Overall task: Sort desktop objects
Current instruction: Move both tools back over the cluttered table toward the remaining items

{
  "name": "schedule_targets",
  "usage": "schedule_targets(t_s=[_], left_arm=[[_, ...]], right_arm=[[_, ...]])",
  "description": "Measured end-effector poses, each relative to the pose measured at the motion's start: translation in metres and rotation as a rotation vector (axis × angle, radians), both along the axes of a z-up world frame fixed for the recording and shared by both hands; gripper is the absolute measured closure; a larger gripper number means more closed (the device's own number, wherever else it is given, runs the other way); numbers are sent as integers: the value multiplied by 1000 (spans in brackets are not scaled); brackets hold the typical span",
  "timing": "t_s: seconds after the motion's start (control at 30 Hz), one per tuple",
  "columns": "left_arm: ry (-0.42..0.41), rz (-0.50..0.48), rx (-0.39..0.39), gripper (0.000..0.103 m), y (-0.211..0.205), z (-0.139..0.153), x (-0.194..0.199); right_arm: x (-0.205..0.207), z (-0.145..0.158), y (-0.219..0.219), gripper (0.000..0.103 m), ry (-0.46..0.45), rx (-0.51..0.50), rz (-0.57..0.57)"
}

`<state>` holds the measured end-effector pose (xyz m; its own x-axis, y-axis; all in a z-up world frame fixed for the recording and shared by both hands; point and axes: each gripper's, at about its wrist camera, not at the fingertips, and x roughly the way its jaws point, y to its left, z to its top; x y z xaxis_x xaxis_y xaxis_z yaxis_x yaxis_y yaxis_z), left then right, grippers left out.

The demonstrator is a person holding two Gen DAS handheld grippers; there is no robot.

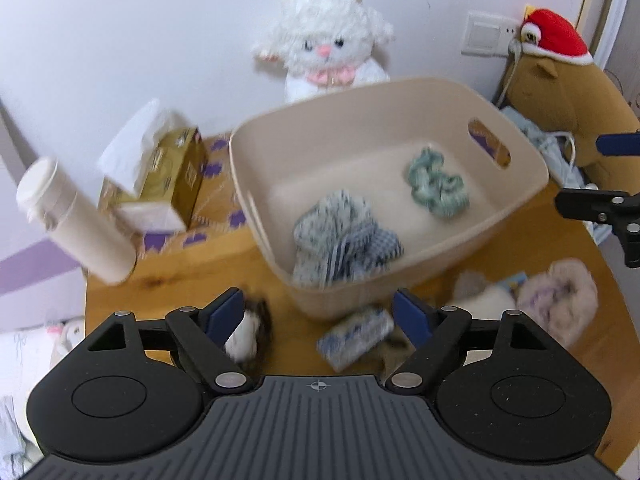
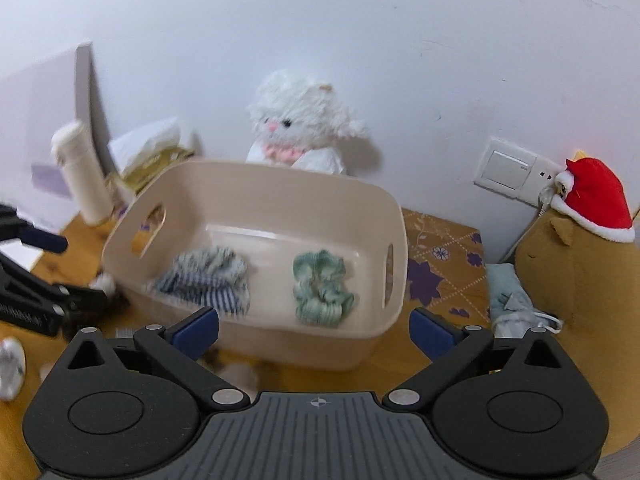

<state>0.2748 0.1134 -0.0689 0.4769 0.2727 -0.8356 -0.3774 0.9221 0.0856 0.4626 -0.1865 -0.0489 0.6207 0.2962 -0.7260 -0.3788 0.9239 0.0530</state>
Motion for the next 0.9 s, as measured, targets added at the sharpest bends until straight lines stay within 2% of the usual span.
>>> schedule_targets(t_s=[0.27,0.4,0.7,0.9], left_arm=[[46,7,-23,20,-9,-16,-44],[64,-11,-41,20,-12,-23,-61],[134,-58,-68,20,-20,-48,-81],[172,-100,-52,20,-27,-63,-83]], right_arm=[[-44,-16,4,0,19,-35,52],[-67,-28,5,0,32,-64,44],[-106,-70,-10,0,151,-3,-67],[-117,-98,-8,0,242,65,-198]])
